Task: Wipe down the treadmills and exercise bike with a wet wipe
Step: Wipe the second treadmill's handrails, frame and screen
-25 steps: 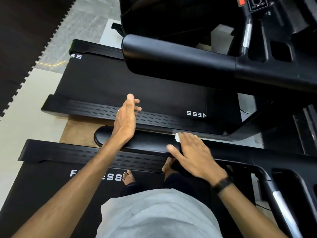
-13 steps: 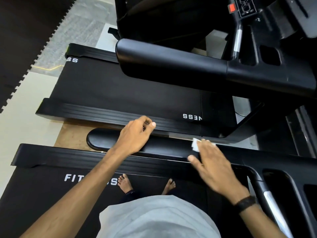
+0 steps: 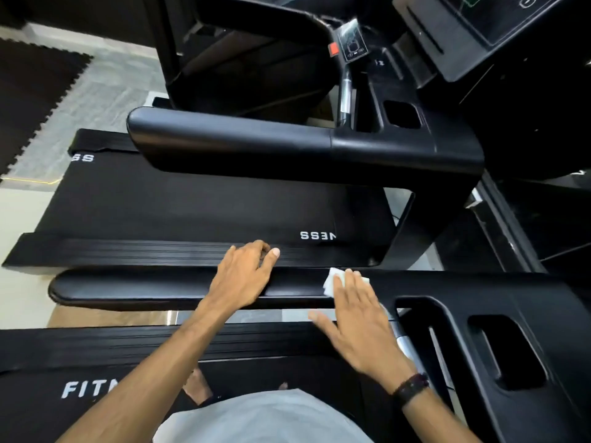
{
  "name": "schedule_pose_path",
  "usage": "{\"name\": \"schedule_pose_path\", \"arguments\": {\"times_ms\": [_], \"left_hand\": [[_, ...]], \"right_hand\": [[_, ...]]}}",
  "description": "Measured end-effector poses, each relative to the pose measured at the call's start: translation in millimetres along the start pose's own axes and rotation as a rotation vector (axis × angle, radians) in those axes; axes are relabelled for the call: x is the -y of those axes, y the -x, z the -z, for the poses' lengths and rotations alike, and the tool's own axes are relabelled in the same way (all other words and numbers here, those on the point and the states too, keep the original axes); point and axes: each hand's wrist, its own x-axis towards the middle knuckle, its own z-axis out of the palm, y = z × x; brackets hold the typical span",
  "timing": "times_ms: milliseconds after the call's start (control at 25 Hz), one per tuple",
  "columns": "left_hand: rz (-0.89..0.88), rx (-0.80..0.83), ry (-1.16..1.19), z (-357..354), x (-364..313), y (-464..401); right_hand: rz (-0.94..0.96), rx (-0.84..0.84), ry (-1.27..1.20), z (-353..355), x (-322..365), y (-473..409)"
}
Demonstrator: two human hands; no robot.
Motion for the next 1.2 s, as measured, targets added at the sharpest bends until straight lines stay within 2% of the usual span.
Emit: {"name": "schedule_pose_path", "arguments": {"times_ms": [120,200,280,360,440,560,640,720,840,960,1080,1200], "left_hand": [[-0.009,-0.021,-0.161,-13.2,0.0,-3.4],[0.012,-0.070,-0.163,-14.1,2.5,-4.1],[0.028,-0.106,-0.189,-14.2,7.9,-1.6],[0.044,-0.126,-0.224,-16.5,11.4,-2.1],[0.049,-0.137,-0.256,-18.0,11.3,-3.4],[0.043,-0.126,-0.269,-16.6,6.9,-6.5],[0.036,-0.094,-0.271,-17.3,7.4,-6.3],[0.012,-0.072,-0.280,-16.3,8.3,-5.3],[0.031,-0.033,-0.289,-13.7,10.3,-6.3],[0.048,-0.009,-0.310,-17.5,12.8,-4.2],[0.020,0.016,-0.344,-17.9,13.2,-4.6],[0.019,0.018,-0.360,-14.6,13.6,-3.1]], "right_hand": [[-0.066,0.014,0.005,5.7,-11.9,-39.2],[0.045,-0.034,0.016,-0.1,14.0,-55.1],[0.237,-0.023,0.007,-8.3,33.6,-40.0],[0.327,-0.046,0.001,-12.6,22.7,-13.1],[0.252,-0.105,0.022,-13.7,-3.6,0.2],[0.002,0.054,0.077,-0.6,-18.8,-32.5],[-0.061,0.116,0.016,11.3,-2.6,-72.2],[0.017,0.107,-0.052,15.6,18.4,-87.5],[0.184,0.070,-0.065,9.3,26.9,-49.7],[0.079,0.084,-0.068,10.6,-1.1,-30.1],[-0.123,0.213,-0.129,24.3,-5.6,-78.6],[-0.060,0.327,-0.272,32.6,29.1,-112.0]]}}
